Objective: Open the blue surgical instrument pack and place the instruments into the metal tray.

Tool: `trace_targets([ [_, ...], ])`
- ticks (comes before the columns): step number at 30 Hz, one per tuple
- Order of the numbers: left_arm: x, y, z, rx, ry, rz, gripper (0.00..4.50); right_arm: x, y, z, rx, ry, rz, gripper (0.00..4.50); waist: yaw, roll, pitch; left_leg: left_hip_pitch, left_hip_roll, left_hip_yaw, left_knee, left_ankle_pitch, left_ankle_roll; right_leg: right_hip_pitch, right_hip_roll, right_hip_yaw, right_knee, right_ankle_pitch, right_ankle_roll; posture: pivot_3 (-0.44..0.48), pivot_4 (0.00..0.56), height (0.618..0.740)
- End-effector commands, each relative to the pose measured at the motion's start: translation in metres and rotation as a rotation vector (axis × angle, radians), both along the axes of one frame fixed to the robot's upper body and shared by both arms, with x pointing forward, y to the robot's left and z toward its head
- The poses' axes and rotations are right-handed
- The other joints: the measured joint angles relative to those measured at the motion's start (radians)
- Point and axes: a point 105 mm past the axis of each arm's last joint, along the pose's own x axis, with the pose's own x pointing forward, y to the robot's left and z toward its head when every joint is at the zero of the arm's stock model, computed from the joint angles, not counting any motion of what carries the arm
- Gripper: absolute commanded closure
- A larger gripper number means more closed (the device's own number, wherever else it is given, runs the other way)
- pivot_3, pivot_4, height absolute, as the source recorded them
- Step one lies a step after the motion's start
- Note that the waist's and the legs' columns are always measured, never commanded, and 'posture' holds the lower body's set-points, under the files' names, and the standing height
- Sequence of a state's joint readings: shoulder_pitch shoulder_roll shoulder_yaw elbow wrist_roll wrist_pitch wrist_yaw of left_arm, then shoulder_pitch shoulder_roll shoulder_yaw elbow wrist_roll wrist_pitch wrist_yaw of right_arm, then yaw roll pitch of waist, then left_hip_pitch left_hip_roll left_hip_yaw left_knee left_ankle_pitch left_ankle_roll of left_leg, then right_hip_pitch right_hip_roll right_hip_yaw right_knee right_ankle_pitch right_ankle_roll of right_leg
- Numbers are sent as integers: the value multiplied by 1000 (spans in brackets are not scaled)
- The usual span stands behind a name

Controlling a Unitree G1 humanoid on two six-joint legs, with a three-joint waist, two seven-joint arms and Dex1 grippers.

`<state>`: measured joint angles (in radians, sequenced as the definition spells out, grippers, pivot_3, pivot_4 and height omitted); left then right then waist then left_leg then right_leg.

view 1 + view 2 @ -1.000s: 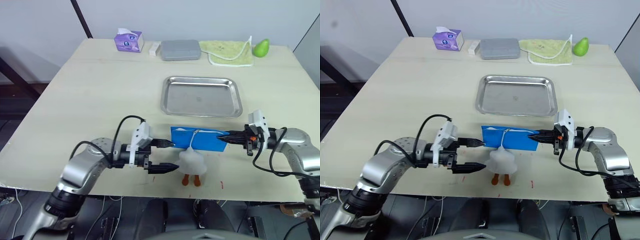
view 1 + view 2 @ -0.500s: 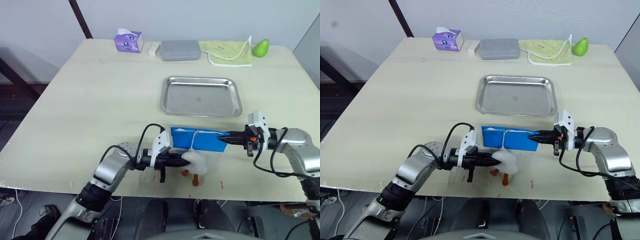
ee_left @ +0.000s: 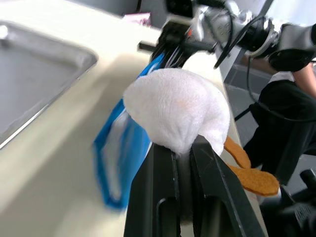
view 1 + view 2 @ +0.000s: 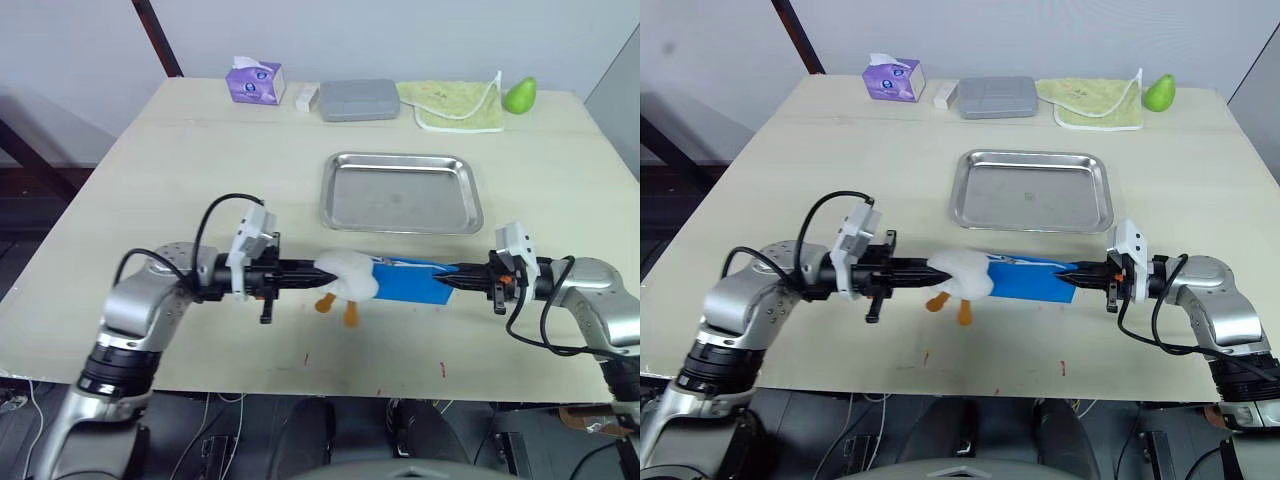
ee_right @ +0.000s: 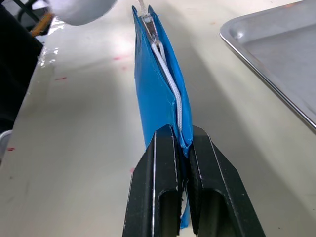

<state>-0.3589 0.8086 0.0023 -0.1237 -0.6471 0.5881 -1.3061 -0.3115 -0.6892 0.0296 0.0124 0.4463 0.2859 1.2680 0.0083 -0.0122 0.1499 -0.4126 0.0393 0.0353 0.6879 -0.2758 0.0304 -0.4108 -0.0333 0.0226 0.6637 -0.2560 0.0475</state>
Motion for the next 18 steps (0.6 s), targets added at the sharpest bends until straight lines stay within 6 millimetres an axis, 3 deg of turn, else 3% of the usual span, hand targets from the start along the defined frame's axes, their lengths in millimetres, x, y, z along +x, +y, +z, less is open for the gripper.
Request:
trace_targets([
  [1,6,30,5,45,-29,85,4481,1,-7,6,-5,-24,-12,4500,1,0,0,0,0,0,0,0,0,0,0,0,0,0,0,0,150,736],
  [6,8,51,-2,106,-17,153,4481,3,-10,10,18,-25,-23,4500,5,0,0,0,0,1,0,0,0,0,0,0,0,0,0,0,150,736],
  [9,7,59,-14,156,-6,183,4481,4,-8,29,139,5,-21,4500,4,0,0,0,0,1,0,0,0,0,0,0,0,0,0,0,150,736],
  [18,1,60,-38,250,-5,167,4481,2,-2,88,474,87,22,4500,4,0,1,-1,0,1,0,0,0,-1,-1,0,0,0,0,0,150,736],
])
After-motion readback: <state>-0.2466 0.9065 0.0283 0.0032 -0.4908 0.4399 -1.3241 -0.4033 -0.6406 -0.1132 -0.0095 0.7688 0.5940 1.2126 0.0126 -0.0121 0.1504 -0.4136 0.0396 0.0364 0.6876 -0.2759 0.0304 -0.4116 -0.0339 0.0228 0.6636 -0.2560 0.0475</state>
